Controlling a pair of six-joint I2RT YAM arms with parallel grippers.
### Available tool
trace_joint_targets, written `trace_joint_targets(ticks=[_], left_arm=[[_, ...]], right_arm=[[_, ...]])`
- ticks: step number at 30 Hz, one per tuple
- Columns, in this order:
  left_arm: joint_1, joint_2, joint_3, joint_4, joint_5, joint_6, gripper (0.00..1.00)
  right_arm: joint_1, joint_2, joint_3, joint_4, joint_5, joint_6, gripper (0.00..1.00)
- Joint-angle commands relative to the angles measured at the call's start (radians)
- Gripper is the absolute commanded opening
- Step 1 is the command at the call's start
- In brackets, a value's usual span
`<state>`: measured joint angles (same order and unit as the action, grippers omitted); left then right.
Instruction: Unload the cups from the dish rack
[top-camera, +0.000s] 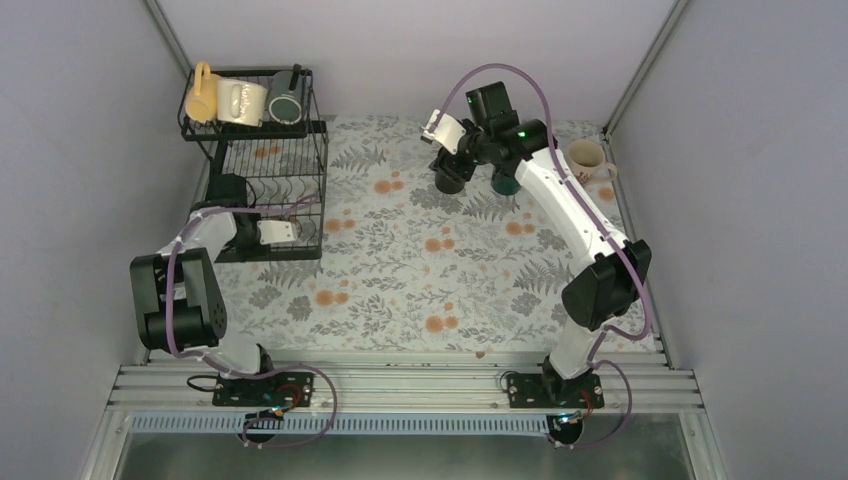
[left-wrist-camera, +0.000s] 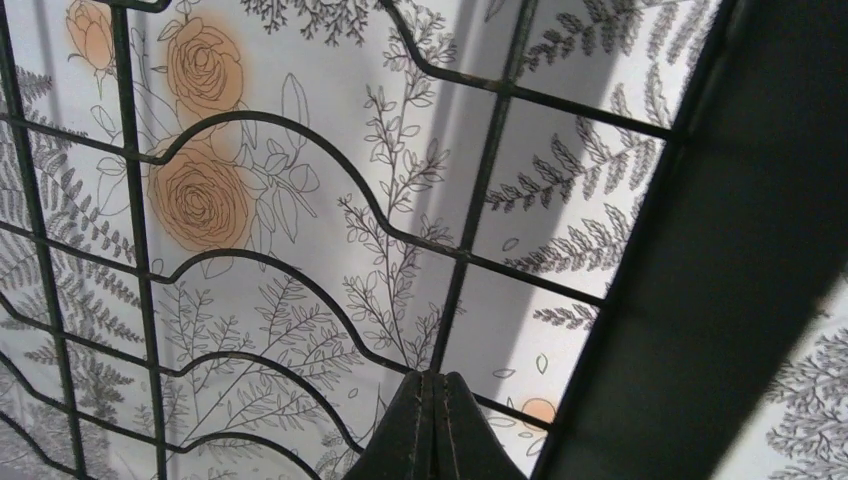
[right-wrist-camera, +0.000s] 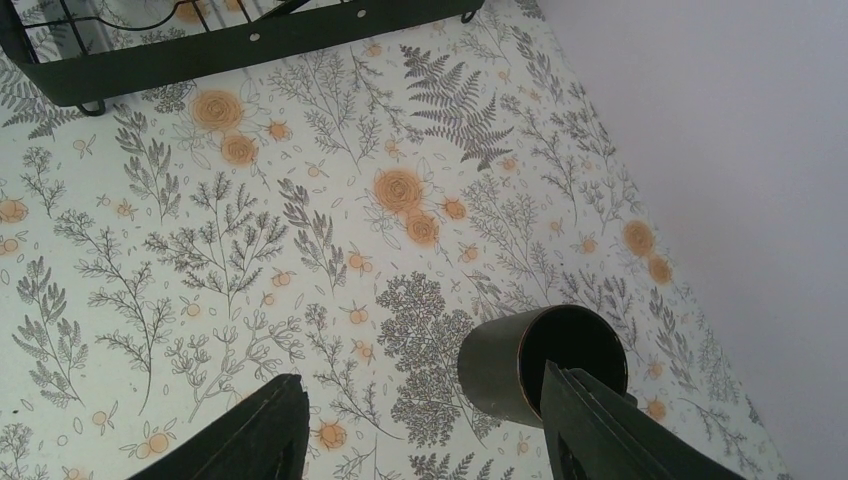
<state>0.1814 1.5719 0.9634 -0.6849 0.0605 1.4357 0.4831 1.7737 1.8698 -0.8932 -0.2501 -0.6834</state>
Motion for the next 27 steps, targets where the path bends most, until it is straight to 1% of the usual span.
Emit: trace_joint_targets(ticks=[1, 7, 13, 22, 27], left_arm=[[-0.002, -0.072, -0.063, -0.079, -0.022, 0.081, 0.02], [-0.015, -0.151, -0.139, -0.16, -0.03, 0.141, 0.02], [-0.026, -0.161, -0.169, -0.267, -0.039, 0.137, 0.02], [-0.038, -0.164, -0.275, -0.296, -0.092, 0.134, 0.02], [-0.054, -0.244, -0.294, -0.355, -0.073, 0.135, 0.02]], right_arm=[[-0.002, -0.024, -0.003, 0.015, -0.015, 0.015, 0.61], [-0.003, -0.021, 0.004, 0.012, -0.024, 0.021, 0.62], [-0.001, -0.027, 0.01, 0.005, -0.03, 0.023, 0.61], [-0.003, -0.047, -0.015, 0.004, -0.029, 0.021, 0.62], [-0.003, -0.064, -0.045, 0.01, -0.025, 0.018, 0.62]])
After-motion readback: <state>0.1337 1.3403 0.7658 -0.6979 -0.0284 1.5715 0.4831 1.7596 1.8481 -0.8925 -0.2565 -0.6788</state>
